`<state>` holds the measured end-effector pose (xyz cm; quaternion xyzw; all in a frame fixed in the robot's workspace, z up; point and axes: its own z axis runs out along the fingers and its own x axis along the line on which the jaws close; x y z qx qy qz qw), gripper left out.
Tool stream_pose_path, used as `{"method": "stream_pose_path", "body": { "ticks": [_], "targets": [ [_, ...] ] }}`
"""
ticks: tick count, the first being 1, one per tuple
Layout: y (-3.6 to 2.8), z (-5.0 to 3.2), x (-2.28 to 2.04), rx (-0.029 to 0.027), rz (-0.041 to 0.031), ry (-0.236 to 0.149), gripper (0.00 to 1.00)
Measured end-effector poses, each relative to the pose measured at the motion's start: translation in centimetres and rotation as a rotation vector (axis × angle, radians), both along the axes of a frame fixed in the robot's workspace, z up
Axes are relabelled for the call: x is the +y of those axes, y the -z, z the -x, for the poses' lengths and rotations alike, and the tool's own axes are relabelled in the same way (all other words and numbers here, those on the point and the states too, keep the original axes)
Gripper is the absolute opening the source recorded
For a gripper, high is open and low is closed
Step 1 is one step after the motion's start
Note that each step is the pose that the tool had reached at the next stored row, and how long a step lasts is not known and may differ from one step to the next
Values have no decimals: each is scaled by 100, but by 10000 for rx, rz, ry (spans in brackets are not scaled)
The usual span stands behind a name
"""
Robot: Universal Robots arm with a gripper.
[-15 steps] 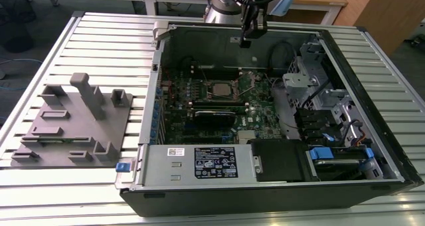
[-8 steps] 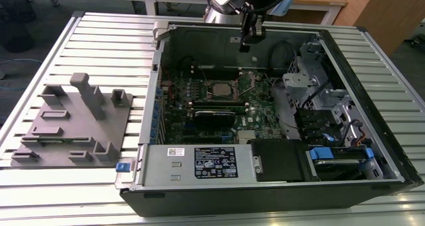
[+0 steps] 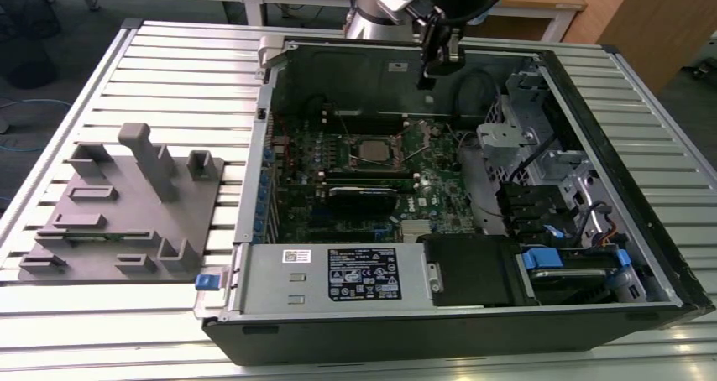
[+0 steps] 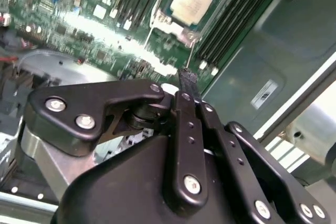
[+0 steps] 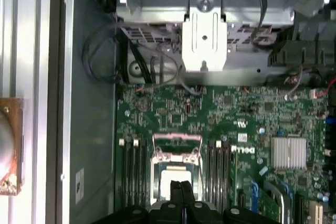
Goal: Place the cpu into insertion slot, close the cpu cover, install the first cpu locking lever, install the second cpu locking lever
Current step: 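Close the cpu cover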
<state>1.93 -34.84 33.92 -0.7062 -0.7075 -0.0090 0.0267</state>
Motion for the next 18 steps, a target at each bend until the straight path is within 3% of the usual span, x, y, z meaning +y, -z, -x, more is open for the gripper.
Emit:
{"method": "stream_pose_path", "body": {
  "ticks": [5,9,16,18],
  "targets": [
    [5,-169,0,3,0,0,11],
    [7,-171,0,4,2,1,11],
    [124,-171,0,3,0,0,11],
    [126,-178,0,4,2,0,11]
  ]
}}
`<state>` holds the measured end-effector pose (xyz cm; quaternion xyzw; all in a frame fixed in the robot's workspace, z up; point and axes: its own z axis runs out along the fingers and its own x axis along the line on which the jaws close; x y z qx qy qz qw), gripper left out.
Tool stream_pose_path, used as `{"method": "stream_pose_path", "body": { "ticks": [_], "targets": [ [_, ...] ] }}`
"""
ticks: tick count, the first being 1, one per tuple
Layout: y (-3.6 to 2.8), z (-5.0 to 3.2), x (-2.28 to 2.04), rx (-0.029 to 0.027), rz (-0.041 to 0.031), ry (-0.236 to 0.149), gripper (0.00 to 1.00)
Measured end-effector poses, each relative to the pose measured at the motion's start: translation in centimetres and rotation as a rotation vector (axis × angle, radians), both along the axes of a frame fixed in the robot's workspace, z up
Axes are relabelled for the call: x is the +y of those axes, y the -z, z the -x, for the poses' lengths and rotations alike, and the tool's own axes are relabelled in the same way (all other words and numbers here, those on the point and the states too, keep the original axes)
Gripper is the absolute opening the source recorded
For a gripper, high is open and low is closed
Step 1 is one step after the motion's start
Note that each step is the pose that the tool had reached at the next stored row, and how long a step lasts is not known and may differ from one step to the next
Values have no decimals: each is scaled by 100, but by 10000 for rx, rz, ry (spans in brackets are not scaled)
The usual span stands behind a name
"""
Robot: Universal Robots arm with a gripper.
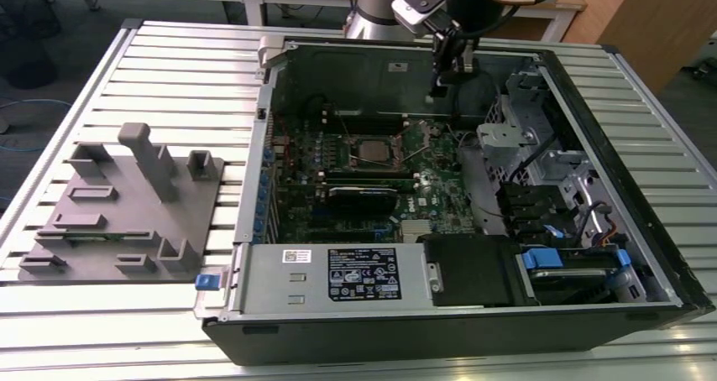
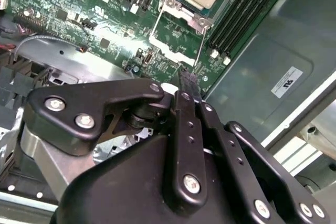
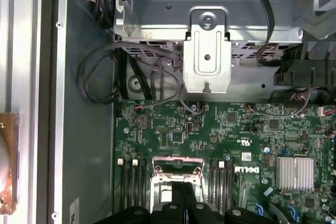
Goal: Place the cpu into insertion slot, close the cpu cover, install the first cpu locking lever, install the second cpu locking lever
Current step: 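Close the cpu cover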
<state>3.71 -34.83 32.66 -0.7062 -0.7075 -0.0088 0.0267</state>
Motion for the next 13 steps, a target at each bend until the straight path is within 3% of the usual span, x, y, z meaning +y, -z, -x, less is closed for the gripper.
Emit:
{"method": "stream_pose_path", "body": {
  "ticks": [8,13],
  "targets": [
    [16,-195,3,2,-2,1,11],
    [75,-226,3,1,-2,1,11]
  ]
}}
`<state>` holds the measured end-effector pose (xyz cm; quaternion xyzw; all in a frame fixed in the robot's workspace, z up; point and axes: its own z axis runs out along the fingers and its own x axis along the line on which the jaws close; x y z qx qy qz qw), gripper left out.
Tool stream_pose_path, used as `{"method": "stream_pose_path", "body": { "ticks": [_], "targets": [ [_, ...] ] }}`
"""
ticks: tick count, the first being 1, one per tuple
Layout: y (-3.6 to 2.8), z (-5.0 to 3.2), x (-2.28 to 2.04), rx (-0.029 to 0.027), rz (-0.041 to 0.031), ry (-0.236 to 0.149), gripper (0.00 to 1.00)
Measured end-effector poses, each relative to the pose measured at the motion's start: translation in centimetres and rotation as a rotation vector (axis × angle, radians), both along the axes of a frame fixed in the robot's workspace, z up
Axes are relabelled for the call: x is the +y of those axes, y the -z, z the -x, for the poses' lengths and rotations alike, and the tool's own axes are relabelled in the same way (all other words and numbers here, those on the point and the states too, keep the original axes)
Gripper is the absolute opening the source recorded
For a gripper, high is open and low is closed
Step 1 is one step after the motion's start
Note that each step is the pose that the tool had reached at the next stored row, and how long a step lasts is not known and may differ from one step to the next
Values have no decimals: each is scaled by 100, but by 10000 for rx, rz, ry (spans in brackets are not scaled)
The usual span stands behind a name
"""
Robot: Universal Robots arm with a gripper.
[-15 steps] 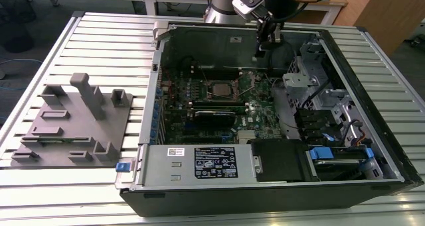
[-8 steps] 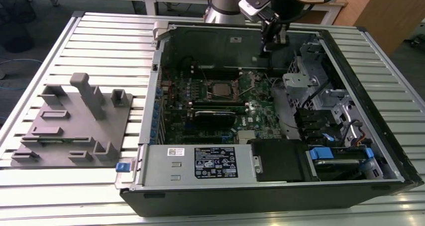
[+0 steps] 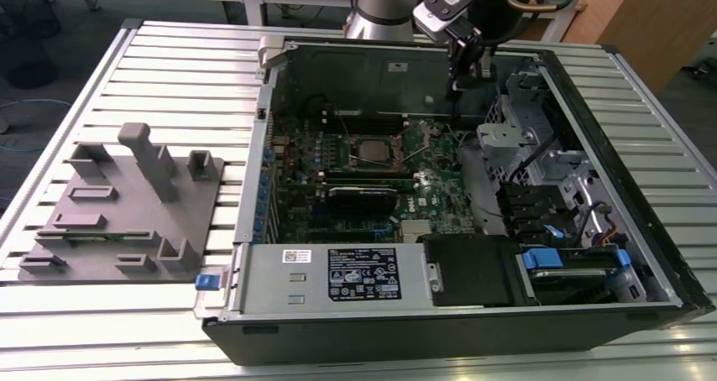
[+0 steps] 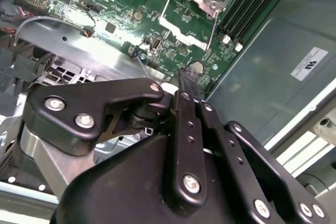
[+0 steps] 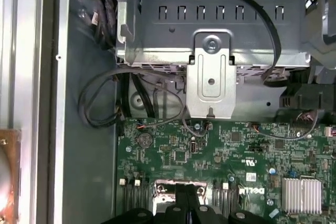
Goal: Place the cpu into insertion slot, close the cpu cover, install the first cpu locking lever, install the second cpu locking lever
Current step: 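Close the cpu cover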
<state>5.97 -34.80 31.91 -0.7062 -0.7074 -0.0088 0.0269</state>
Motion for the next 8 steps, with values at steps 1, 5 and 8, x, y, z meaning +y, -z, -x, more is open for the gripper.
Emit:
{"method": "stream_pose_path", "body": {
  "ticks": [1,5,8],
  "targets": [
    [19,-2,0,0,1,0,11],
    [47,-4,0,1,4,0,11],
    [60,-5,0,0,2,-1,11]
  ]
}}
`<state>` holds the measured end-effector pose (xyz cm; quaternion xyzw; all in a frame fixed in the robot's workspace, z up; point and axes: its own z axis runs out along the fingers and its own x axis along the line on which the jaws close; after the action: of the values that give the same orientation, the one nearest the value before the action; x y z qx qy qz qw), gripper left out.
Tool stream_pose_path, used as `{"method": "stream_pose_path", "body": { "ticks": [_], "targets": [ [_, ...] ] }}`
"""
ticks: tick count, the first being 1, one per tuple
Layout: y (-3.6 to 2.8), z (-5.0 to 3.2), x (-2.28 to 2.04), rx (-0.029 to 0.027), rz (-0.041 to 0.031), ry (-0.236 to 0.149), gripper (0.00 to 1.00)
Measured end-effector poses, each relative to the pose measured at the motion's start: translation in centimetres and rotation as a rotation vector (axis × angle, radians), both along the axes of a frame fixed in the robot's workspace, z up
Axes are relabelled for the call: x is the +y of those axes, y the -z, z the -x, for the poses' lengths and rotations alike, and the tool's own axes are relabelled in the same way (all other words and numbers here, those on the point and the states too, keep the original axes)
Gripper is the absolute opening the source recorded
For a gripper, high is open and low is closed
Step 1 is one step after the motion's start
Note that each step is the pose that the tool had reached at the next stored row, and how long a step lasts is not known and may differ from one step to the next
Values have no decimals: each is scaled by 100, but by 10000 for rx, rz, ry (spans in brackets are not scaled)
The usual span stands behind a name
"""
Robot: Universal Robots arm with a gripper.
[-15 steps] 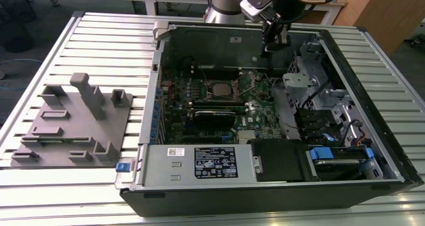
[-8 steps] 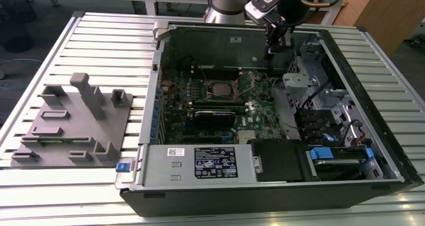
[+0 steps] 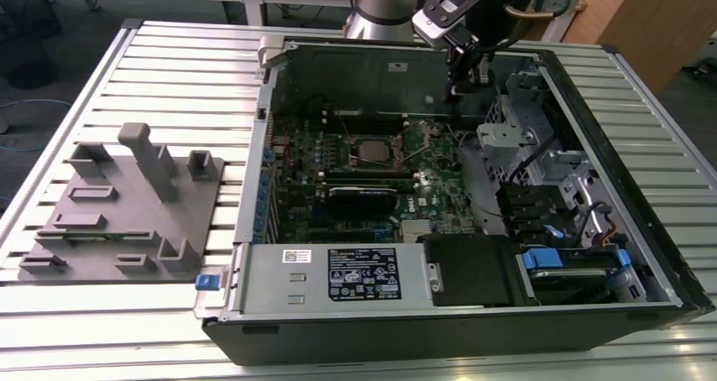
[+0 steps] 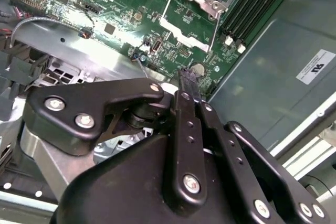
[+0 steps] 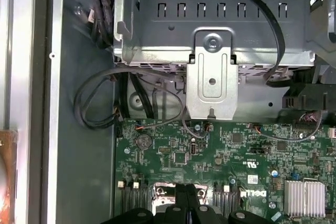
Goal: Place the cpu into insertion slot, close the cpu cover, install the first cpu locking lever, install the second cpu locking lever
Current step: 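Close the cpu cover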
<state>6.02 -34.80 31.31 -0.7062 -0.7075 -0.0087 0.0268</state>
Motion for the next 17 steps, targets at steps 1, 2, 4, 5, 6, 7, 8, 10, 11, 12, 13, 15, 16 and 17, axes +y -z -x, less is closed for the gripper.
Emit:
{"method": "stream_pose_path", "body": {
  "ticks": [1,2,4,5,6,7,8,10,11,12,13,15,16,17],
  "targets": [
    [19,0,0,0,1,0,11],
    [37,0,0,0,1,0,11],
    [73,0,0,0,1,0,11],
    [91,0,0,0,1,0,11],
    [109,0,0,0,1,0,11],
    [128,0,0,0,2,0,11],
    [143,0,0,0,2,0,11],
    [144,0,0,0,2,0,11],
    [144,0,0,0,3,0,11],
    [144,0,-1,0,4,0,11],
    [145,0,0,1,4,0,11],
    [162,-8,0,1,-1,0,11],
    [171,-14,0,0,2,0,11],
    [181,-23,0,0,1,0,11]
  ]
}}
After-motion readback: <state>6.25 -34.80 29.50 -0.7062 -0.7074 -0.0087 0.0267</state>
